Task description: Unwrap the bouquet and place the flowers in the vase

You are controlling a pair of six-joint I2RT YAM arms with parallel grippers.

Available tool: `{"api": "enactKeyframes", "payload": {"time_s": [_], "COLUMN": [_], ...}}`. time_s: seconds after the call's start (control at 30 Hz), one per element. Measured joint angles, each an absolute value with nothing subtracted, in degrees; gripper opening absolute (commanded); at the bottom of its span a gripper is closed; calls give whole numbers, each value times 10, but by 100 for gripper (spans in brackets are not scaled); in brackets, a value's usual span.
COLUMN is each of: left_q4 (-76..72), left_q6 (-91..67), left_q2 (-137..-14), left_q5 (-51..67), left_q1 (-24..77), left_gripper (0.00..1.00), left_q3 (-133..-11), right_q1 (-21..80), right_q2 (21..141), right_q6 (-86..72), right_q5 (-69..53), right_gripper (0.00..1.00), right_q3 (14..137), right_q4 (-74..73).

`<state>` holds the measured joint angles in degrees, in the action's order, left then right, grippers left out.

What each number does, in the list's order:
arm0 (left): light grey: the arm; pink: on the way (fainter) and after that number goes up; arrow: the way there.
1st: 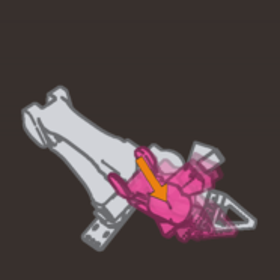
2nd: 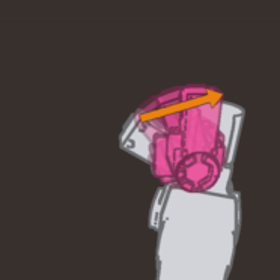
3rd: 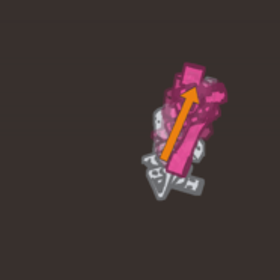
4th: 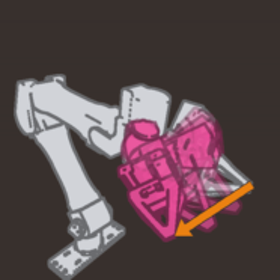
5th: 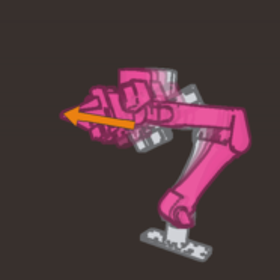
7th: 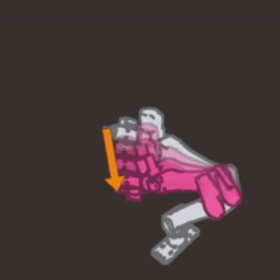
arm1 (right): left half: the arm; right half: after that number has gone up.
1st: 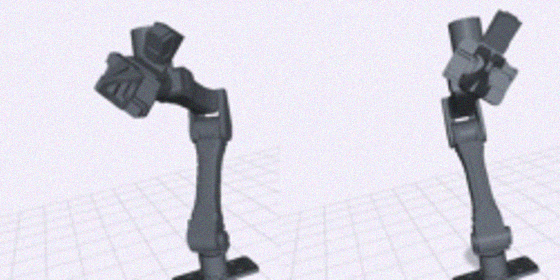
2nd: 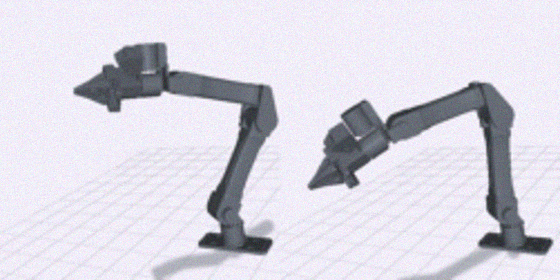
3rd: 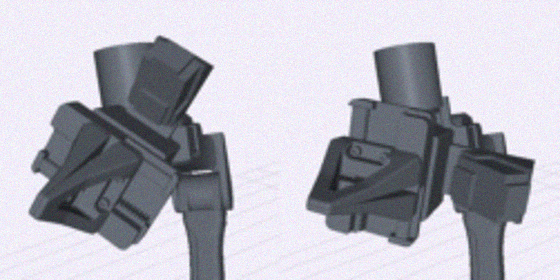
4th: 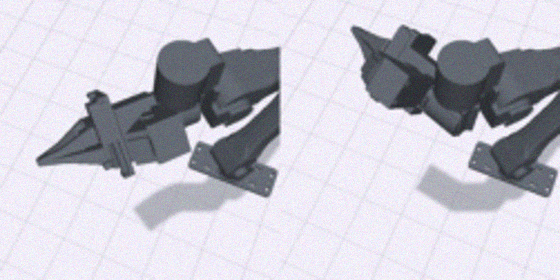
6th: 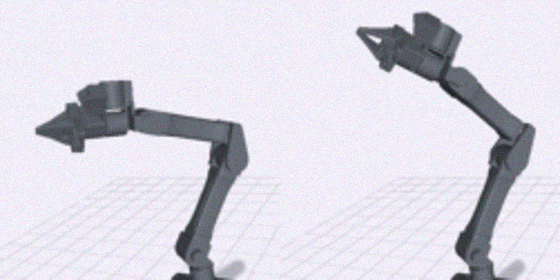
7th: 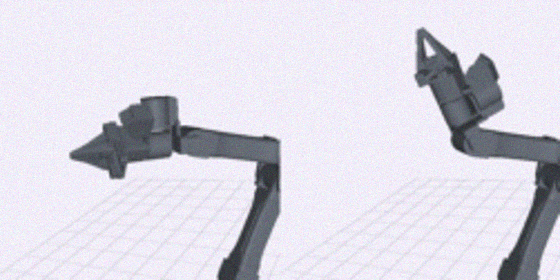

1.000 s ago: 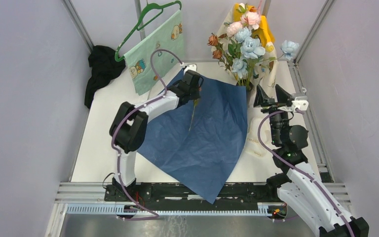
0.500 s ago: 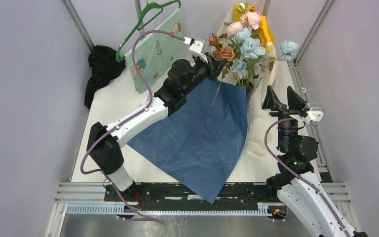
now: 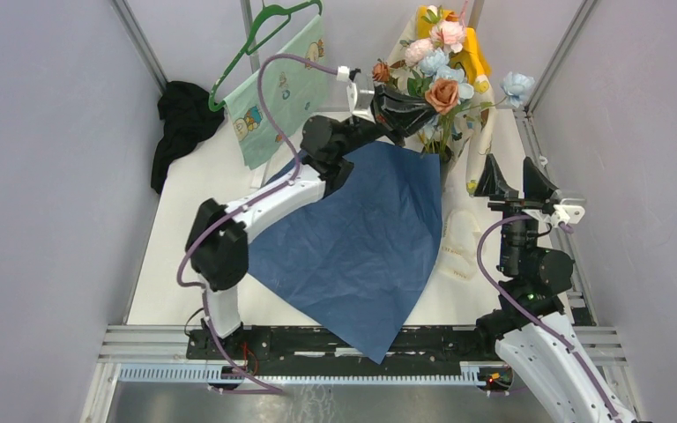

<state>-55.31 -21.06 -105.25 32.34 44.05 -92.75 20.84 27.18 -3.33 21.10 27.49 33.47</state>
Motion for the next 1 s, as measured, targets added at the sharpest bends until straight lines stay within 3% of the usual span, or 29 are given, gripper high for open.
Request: {"api": "enactKeyframes", "payload": {"time_s": [0.13,0.27,1.0], "left_q4": [-714,-783,-788], "left_q6": [-276,-343,-358], "left_q2": [-1144,-1243,-1291], "left_q5": [337,337,332], "left_q1": [439,428,422], "left_gripper": [3,3,3], "left_q3": [-929,-974,-1091], "right_q1": [208,208,208], "right_q2": [270,270,272], "right_q6": [-27,-22,-17], "right_q5": [217,221,223], "right_gripper": [80,80,80], "right_q3": [275,275,275], "right_q4": [333,332,330]}}
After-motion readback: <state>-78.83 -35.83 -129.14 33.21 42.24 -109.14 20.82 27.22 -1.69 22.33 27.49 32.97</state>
